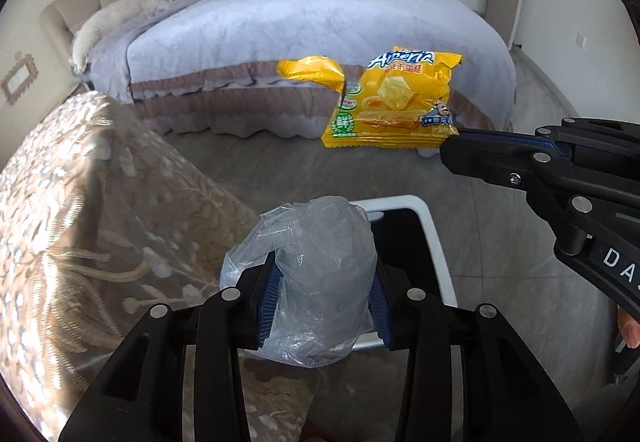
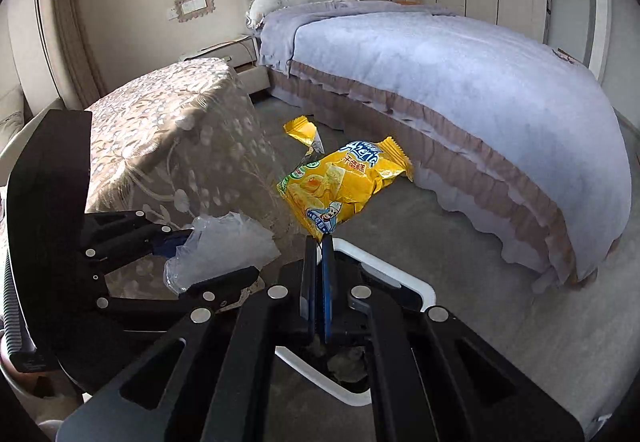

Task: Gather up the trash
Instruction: 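Carry the chip bag and clear bag over the bin and release both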

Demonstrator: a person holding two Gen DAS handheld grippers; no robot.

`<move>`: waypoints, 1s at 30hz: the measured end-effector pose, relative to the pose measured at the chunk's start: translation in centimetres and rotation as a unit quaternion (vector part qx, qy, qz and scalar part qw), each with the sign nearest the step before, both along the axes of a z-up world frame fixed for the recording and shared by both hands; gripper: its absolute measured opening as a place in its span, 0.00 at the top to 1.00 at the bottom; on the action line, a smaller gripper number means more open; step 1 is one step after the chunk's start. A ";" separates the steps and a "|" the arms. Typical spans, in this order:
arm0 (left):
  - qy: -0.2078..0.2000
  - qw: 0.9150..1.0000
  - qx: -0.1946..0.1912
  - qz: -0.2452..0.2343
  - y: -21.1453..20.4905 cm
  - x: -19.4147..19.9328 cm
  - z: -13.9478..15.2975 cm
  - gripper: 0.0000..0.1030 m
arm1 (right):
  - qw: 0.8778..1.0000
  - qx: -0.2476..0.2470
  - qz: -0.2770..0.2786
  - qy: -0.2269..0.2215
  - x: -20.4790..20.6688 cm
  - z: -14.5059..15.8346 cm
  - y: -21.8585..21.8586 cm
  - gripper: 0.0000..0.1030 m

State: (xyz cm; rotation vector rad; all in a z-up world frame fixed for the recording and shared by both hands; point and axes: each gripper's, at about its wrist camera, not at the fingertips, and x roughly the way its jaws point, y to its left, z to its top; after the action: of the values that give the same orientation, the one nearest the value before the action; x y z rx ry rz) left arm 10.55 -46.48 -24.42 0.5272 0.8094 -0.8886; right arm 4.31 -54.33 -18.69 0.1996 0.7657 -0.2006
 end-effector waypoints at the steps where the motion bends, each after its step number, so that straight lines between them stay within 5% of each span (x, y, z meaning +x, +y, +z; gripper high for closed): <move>1: 0.001 1.000 0.003 -0.001 -0.3 0.0 -0.3 0.62 | 1.000 0.003 0.000 0.003 0.2 -0.3 -0.2 0.97; 8: 0.025 0.999 0.019 -0.010 -2.0 0.3 -2.2 0.61 | 0.999 0.020 0.000 0.028 1.1 -2.4 -1.5 0.97; 10: 0.045 0.999 0.023 -0.018 -2.7 0.7 -2.9 0.52 | 0.999 0.024 -0.003 0.033 1.3 -2.9 -1.9 0.97; 12: 0.057 0.998 0.022 -0.020 -3.4 1.6 -3.4 0.12 | 0.999 0.027 -0.007 0.039 1.4 -3.4 -2.3 0.96; 13: 0.062 0.998 0.023 -0.021 -3.6 1.7 -3.7 0.05 | 0.999 0.029 -0.009 0.041 1.5 -3.6 -2.5 0.96; 27: 0.039 0.997 0.064 0.000 -1.6 1.4 -4.1 0.05 | 0.994 0.057 0.011 0.097 3.3 -7.3 -2.4 0.96; 29: 0.034 0.997 0.064 -0.001 -1.2 1.2 -3.6 0.05 | 0.992 0.063 0.018 0.109 3.5 -7.9 -2.1 0.91; 30: 0.023 0.997 0.073 -0.003 -1.1 1.1 -3.5 0.05 | 0.991 0.068 0.019 0.113 3.5 -8.1 -2.0 0.75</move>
State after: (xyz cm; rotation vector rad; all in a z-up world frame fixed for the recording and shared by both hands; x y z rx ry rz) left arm 11.60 -47.59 -27.92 0.6380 0.9199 -0.8537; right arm 7.84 -56.32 -26.81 0.2943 1.0086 -0.1370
